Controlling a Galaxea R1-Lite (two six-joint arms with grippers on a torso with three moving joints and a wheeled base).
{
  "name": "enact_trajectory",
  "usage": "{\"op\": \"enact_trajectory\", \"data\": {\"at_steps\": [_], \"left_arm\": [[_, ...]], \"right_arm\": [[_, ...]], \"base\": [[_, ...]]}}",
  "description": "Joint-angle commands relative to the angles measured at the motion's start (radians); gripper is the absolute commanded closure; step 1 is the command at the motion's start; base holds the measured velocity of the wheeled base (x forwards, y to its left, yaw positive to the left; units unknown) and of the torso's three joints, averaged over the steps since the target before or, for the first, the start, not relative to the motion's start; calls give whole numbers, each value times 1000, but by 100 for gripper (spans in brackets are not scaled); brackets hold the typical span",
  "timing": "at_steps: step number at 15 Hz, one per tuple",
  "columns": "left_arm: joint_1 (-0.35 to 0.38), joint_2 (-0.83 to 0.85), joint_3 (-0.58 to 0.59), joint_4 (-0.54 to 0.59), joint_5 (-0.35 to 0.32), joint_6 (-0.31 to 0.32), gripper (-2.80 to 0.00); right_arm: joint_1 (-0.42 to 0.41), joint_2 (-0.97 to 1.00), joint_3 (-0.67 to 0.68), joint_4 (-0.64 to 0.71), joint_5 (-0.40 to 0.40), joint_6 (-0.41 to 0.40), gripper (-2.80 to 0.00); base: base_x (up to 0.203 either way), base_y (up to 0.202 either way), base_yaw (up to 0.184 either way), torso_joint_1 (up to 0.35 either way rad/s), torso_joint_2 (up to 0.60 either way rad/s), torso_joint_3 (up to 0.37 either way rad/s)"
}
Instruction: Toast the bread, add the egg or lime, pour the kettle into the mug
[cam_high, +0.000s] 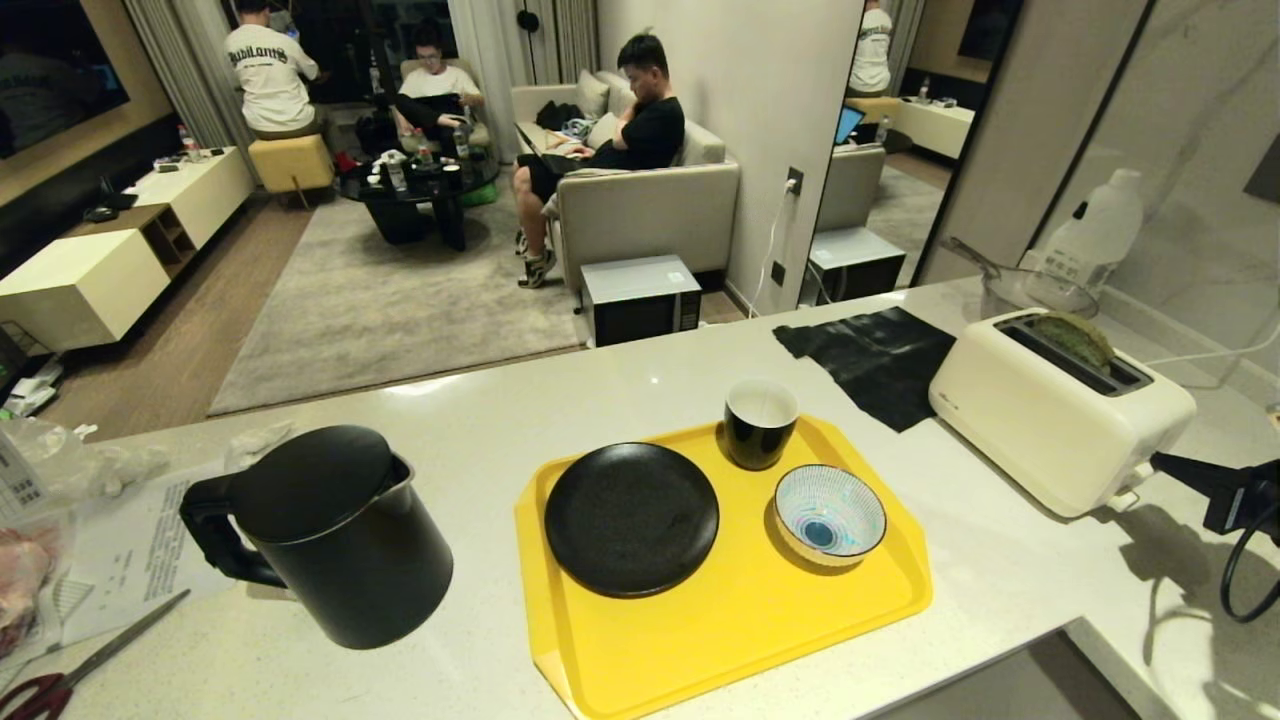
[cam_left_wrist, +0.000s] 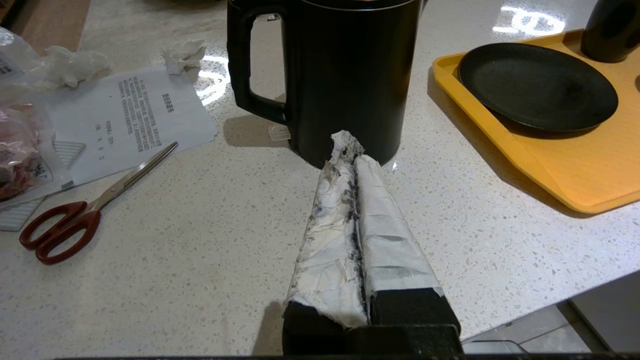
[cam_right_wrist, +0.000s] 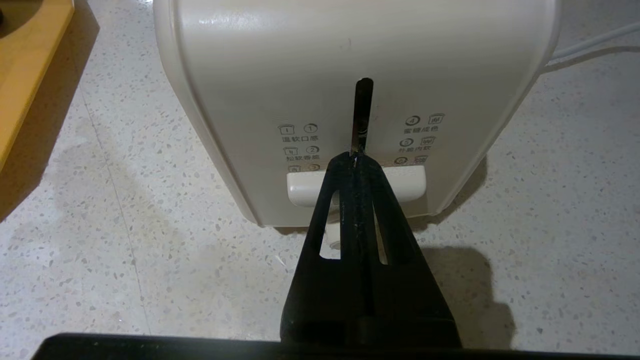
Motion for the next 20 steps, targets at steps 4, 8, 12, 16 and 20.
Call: {"op": "enact_trajectory", "data": {"at_steps": [4,8,12,16,20], "left_arm": [[0,-3,0,0,0,1,0],[0,-3,0,0,0,1,0],[0,-3,0,0,0,0,0],[0,-3,0,0,0,0,0],[0,-3,0,0,0,1,0]], "right_arm": [[14,11,-2,-4,2,-13,0],[14,25,-2,-4,0,-30,0],[14,39,-4,-3,-9,-47,0],[17,45,-4,-3,-11,-47,0],[18,48,-5,-3,-12,-47,0]], "base": [[0,0,0,0,0,0],[0,0,0,0,0,0],[0,0,0,0,0,0],[0,0,0,0,0,0],[0,0,0,0,0,0]]}}
